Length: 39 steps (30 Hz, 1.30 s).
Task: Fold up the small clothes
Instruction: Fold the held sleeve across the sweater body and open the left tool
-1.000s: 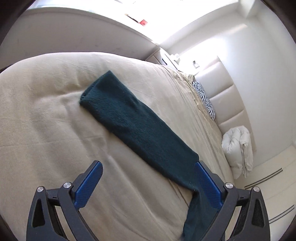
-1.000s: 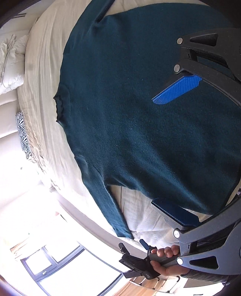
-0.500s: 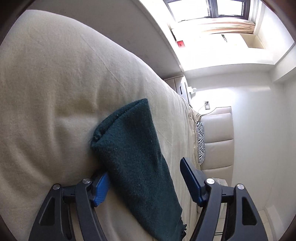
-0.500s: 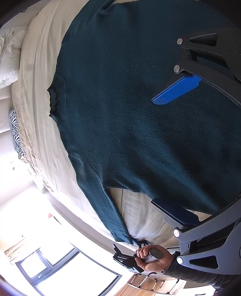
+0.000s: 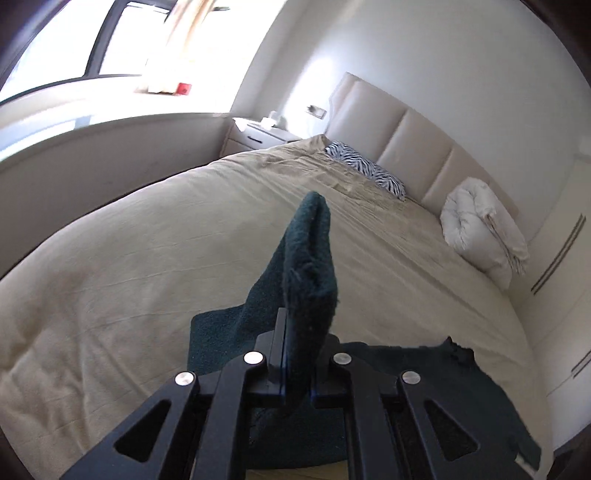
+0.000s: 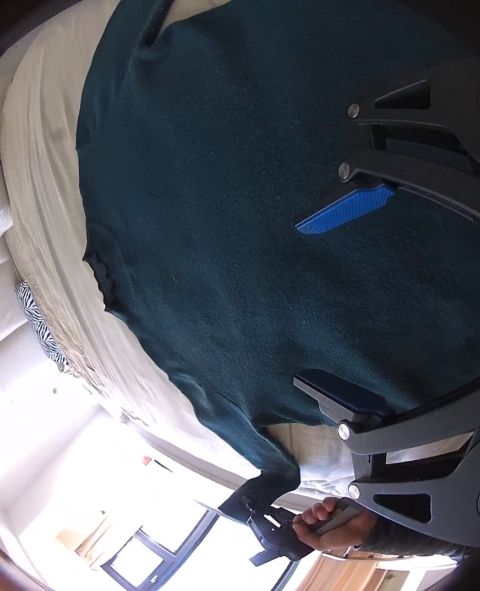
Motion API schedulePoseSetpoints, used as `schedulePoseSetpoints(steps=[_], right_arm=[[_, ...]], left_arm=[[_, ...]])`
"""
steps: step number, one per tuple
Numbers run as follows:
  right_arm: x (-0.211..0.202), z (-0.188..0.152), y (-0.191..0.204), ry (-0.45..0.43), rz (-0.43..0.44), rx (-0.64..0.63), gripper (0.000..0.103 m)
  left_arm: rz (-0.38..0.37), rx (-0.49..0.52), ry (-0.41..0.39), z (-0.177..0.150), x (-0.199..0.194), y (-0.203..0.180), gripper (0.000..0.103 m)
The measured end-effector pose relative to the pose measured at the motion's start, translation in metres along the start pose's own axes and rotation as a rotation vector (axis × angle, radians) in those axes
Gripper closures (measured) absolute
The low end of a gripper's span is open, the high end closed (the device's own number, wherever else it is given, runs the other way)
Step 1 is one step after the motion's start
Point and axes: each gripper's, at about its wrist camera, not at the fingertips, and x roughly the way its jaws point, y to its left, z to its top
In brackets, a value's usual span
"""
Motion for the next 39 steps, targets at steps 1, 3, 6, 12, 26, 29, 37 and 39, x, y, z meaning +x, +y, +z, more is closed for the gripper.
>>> schedulePoseSetpoints(steps=[1, 3, 6, 12, 26, 29, 37, 39], right_arm=[[0.001, 0.005, -0.007, -0.003, 0.014, 0.02, 0.03], [0.004, 0.016, -0.02, -0.011, 0.047, 0.063, 0.034], [0.009, 0.037, -0.034, -0.015, 0.104, 0.111, 0.034], [0.047, 0.072, -0.042, 0.08, 0.287, 0.204, 0.034], [0.161, 0.103, 0.011, 0.348, 0.496, 0.274, 0.074], [0.169, 0.102, 0.02, 0.385, 0.447, 0.214, 0.093], [0.117, 0.139, -0.008, 0.22, 0.314, 0.156, 0.096], [0.099, 0.158, -0.028, 0.173, 0.265, 0.162, 0.096]], left_arm=[[-0.009, 0.133, 0.013, -0.009, 0.007, -0.038, 0.095], [-0.013, 0.423, 0.045, -0.046, 0.018, -0.112, 0.095], [0.017, 0.739, 0.081, -0.117, 0.036, -0.179, 0.095], [0.066, 0.864, 0.127, -0.177, 0.049, -0.188, 0.094], [0.124, 0.883, 0.095, -0.191, 0.03, -0.188, 0.064], [0.1, 0.828, 0.098, -0.181, 0.02, -0.179, 0.041], [-0.116, 0.434, 0.144, -0.122, -0.021, -0.111, 0.039], [-0.161, 0.277, 0.175, -0.103, -0.017, -0.084, 0.041]])
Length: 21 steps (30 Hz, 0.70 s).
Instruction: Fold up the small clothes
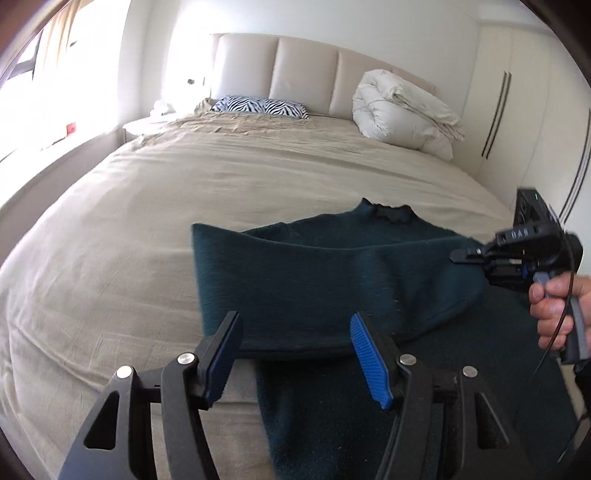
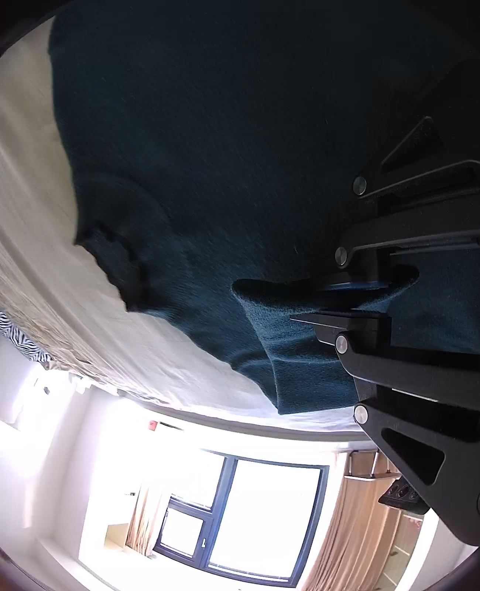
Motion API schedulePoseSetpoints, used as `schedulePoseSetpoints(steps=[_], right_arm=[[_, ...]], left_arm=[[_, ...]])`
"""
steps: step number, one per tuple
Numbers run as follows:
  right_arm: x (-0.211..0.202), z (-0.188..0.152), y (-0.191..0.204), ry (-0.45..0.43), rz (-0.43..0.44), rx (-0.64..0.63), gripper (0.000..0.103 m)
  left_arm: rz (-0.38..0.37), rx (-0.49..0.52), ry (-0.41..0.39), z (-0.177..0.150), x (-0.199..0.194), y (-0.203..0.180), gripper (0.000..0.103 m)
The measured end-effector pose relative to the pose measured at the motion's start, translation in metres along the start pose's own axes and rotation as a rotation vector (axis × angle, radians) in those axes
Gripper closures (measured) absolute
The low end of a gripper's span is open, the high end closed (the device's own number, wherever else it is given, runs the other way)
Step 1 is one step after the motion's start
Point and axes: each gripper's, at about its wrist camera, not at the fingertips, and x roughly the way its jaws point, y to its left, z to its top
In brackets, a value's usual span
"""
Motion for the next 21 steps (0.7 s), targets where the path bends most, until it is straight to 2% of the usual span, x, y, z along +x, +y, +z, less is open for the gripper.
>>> schedulePoseSetpoints(steps=[3, 6, 10, 14, 19, 21], right_arm=[[-0.024, 0.024, -0.021, -0.056, -0.076, 0.015, 0.096], [-0.046, 0.035, -0.042, -0.093, -0.122, 0.049, 0.096], [-0.058, 0.037, -0.06, -0.112, -0.158, 0.085, 0.096], [-0.065, 0.031, -0.078, -0.116, -0.166, 0.12, 0.096], [-0.067, 0.026, -0.063, -0.123, -0.167, 0.114, 0.096], [-0.082, 0.015, -0.081, -0.132, -0.165, 0.108, 0.096]], left_arm=[[-0.067, -0.158, 0.0, 0.014, 0.0, 0.039, 0.046], [-0.111, -0.248, -0.017, 0.026, 0.006, 0.063, 0.049], [-0.167, -0.288, -0.012, 0.039, 0.016, 0.07, 0.058], [-0.214, -0.281, 0.01, 0.046, 0.032, 0.06, 0.069], [-0.251, -0.275, 0.034, 0.048, 0.05, 0.049, 0.071], [-0.258, -0.282, 0.045, 0.048, 0.058, 0.049, 0.072]])
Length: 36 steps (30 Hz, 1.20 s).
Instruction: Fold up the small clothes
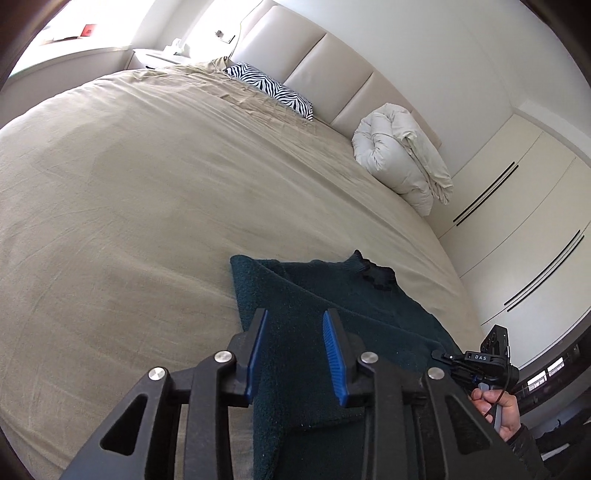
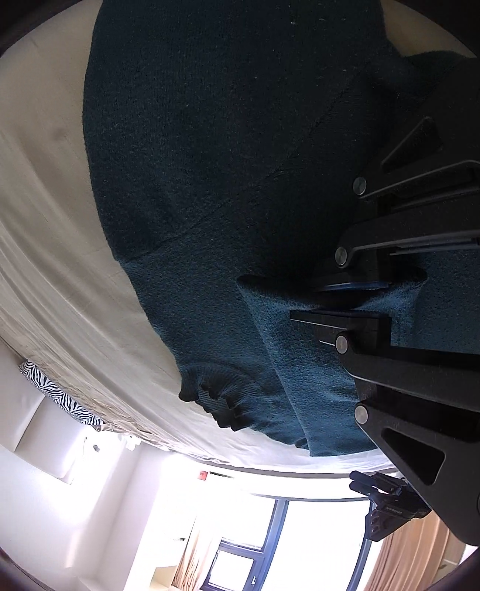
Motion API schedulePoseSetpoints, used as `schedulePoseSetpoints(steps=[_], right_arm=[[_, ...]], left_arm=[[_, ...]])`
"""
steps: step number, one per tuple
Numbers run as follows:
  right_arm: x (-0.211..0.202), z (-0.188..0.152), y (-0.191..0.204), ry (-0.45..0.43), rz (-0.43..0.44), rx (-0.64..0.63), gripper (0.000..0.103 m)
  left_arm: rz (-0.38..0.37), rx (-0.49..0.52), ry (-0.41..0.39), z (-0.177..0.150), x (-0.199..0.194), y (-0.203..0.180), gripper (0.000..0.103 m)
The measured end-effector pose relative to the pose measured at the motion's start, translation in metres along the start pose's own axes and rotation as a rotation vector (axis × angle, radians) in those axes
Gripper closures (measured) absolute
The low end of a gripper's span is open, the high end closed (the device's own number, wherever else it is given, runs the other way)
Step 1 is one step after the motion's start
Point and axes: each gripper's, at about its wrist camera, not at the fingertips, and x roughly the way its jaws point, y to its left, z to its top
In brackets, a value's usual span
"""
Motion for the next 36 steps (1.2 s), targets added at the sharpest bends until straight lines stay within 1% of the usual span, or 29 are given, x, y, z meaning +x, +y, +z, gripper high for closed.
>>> schedulePoseSetpoints(steps=[4, 7, 11, 14, 17, 18, 19, 20, 22, 27, 30, 33, 36], right_arm=[[-0.004, -0.004, -0.011, -0.017, -0.004, 0.017, 0.096], [-0.004, -0.006, -0.007, -0.005, -0.004, 0.004, 0.096], [0.006, -0.001, -0.002, 0.002, 0.001, 0.002, 0.096], [0.012, 0.002, -0.007, 0.003, 0.026, 0.018, 0.096], [0.02, -0.003, -0.009, -0.002, 0.041, 0.018, 0.096], [0.02, -0.003, -0.008, -0.003, 0.041, 0.015, 0.096], [0.023, -0.004, -0.011, -0.004, 0.042, 0.015, 0.096], [0.026, -0.004, -0.013, -0.004, 0.045, 0.018, 0.096], [0.03, -0.005, -0.017, -0.006, 0.054, 0.024, 0.096], [0.028, -0.005, -0.029, -0.011, 0.079, 0.035, 0.096], [0.016, -0.003, -0.037, -0.017, 0.085, 0.042, 0.096], [0.01, -0.005, -0.041, -0.019, 0.088, 0.051, 0.096], [0.006, -0.008, -0.043, -0.021, 0.09, 0.059, 0.095]], left_arm=[[-0.001, -0.001, 0.025, 0.001, 0.015, 0.003, 0.072], [-0.002, 0.0, 0.033, 0.001, 0.021, 0.006, 0.072], [-0.026, -0.003, 0.046, 0.007, 0.03, 0.008, 0.072], [-0.07, -0.039, 0.07, 0.014, 0.043, 0.017, 0.072], [-0.119, -0.092, 0.122, 0.021, 0.063, 0.031, 0.072], [-0.11, -0.108, 0.139, 0.022, 0.07, 0.037, 0.072], [-0.096, -0.106, 0.15, 0.022, 0.077, 0.041, 0.076], [-0.08, -0.081, 0.161, 0.021, 0.083, 0.042, 0.086], [-0.065, -0.047, 0.161, 0.018, 0.087, 0.042, 0.092], [-0.053, -0.017, 0.153, 0.01, 0.075, 0.033, 0.091], [-0.031, 0.057, 0.162, -0.002, 0.064, 0.018, 0.091], [0.018, 0.148, 0.169, -0.019, 0.054, 0.002, 0.091], [0.033, 0.191, 0.168, -0.032, 0.044, -0.008, 0.091]])
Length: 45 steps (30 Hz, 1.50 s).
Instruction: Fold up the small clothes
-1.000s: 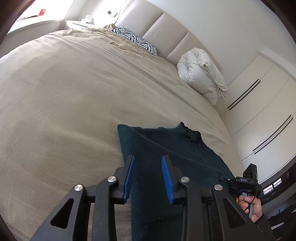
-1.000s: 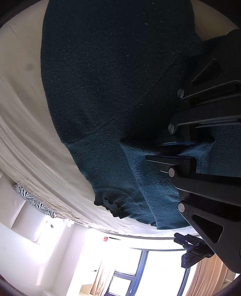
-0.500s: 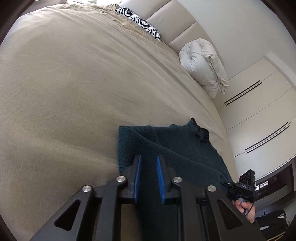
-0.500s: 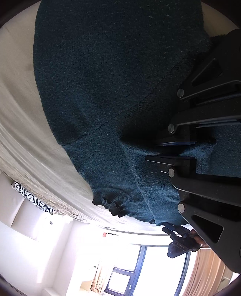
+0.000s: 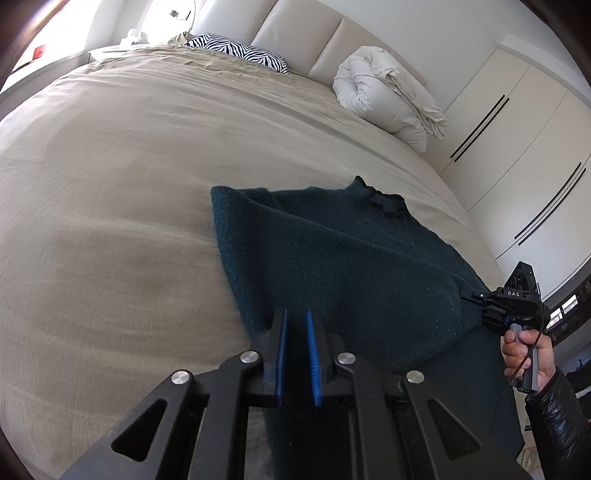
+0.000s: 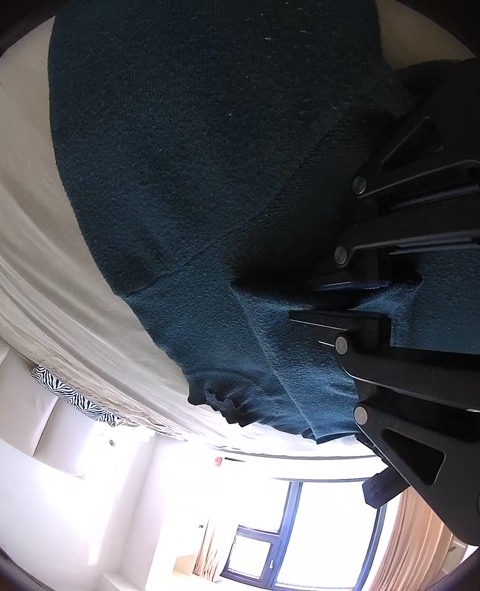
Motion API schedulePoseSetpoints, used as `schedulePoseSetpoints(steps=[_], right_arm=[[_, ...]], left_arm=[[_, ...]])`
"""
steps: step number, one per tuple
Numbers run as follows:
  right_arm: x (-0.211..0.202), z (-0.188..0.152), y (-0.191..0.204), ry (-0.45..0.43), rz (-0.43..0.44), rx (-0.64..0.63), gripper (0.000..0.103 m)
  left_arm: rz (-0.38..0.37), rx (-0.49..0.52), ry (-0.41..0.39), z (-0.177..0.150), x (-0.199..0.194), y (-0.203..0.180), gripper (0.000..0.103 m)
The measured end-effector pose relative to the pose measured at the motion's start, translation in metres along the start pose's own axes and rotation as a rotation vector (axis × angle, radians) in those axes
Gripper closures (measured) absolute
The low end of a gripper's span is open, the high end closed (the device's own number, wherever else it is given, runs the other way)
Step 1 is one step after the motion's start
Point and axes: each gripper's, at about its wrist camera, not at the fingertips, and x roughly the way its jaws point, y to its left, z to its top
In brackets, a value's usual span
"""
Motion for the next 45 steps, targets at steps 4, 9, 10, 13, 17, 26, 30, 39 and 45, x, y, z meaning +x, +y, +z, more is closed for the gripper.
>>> schedulePoseSetpoints(steps=[4, 9, 10, 13, 17, 26, 30, 39, 45], right_arm=[[-0.012, -0.005, -0.003, 0.0, -0.005, 0.004, 0.095], [-0.031, -0.015, -0.014, -0.005, 0.012, 0.034, 0.095], [-0.038, -0.019, -0.017, -0.008, 0.013, 0.04, 0.095], [-0.062, -0.032, -0.027, -0.025, 0.01, 0.045, 0.094], [-0.121, -0.055, -0.054, -0.123, 0.01, 0.052, 0.071], [-0.289, -0.085, -0.208, -0.522, 0.052, 0.409, 0.037], [-0.326, -0.08, -0.252, -0.613, 0.07, 0.48, 0.038], [-0.341, -0.04, -0.294, -0.667, 0.054, 0.538, 0.047], [-0.343, -0.022, -0.308, -0.68, -0.042, 0.567, 0.094]], left_arm=[[0.028, 0.058, 0.016, -0.016, -0.003, -0.011, 0.091], [0.013, 0.028, 0.014, -0.024, -0.006, -0.009, 0.091], [0.017, 0.03, 0.013, -0.026, -0.008, -0.011, 0.091], [0.005, 0.014, 0.006, -0.03, -0.018, -0.014, 0.081], [-0.041, -0.031, -0.053, -0.034, -0.041, -0.027, 0.051], [-0.174, -0.088, -0.031, -0.058, -0.042, -0.08, 0.033], [-0.207, -0.117, 0.019, -0.067, -0.025, -0.096, 0.032], [-0.229, -0.159, 0.064, -0.072, -0.009, -0.109, 0.028], [-0.238, -0.214, 0.084, -0.07, 0.0, -0.097, 0.027]])
